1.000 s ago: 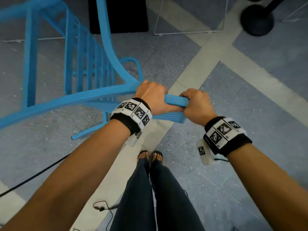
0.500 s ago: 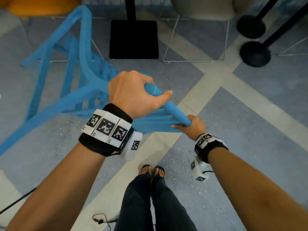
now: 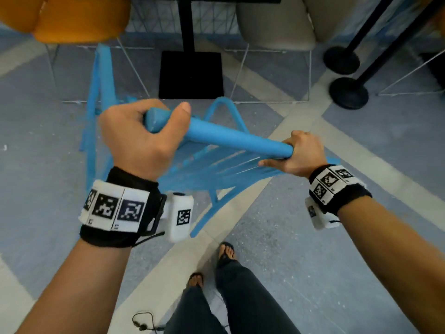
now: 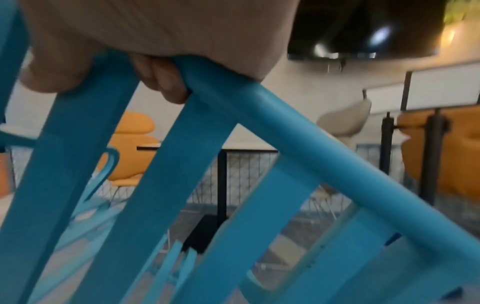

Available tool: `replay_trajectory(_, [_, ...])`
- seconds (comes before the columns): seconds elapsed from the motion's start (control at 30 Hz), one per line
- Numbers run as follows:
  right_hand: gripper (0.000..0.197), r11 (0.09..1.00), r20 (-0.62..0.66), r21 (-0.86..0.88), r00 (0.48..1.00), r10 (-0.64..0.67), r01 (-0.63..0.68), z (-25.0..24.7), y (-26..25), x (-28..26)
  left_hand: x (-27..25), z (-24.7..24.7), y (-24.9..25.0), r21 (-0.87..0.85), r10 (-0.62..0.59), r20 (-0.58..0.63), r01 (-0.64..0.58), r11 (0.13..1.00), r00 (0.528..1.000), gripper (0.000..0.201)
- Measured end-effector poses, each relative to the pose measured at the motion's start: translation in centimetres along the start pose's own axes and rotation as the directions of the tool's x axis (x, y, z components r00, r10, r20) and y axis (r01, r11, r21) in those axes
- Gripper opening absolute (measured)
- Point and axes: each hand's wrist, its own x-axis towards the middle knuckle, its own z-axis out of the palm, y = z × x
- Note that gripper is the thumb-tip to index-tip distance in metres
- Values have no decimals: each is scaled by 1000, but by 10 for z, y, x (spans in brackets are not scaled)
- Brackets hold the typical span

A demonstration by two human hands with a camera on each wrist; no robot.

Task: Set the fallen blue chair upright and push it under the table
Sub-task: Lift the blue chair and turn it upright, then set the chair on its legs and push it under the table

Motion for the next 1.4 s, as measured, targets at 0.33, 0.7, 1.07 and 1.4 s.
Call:
replay_trajectory(0.33, [69, 941, -85, -309, 981, -175, 141, -21, -91, -62, -89, -81, -48, -378, -442, -187, 351, 857, 877, 21])
replay_trajectory(0.7, [38, 944, 99, -306, 991, -93, 119, 92, -118, -139, -177, -118, -167, -279, -519, -47, 487, 827, 854, 27])
replay_trajectory(1.07, [50, 977, -168, -131, 968, -187, 166, 94, -67, -162, -176, -119, -134, 495, -291, -196, 351, 795, 936, 23])
replay_trajectory(1.4, [38, 982, -356, -143, 932, 64, -122, 96, -40, -143, -167, -97, -125, 787, -175, 16, 95, 610, 984, 25])
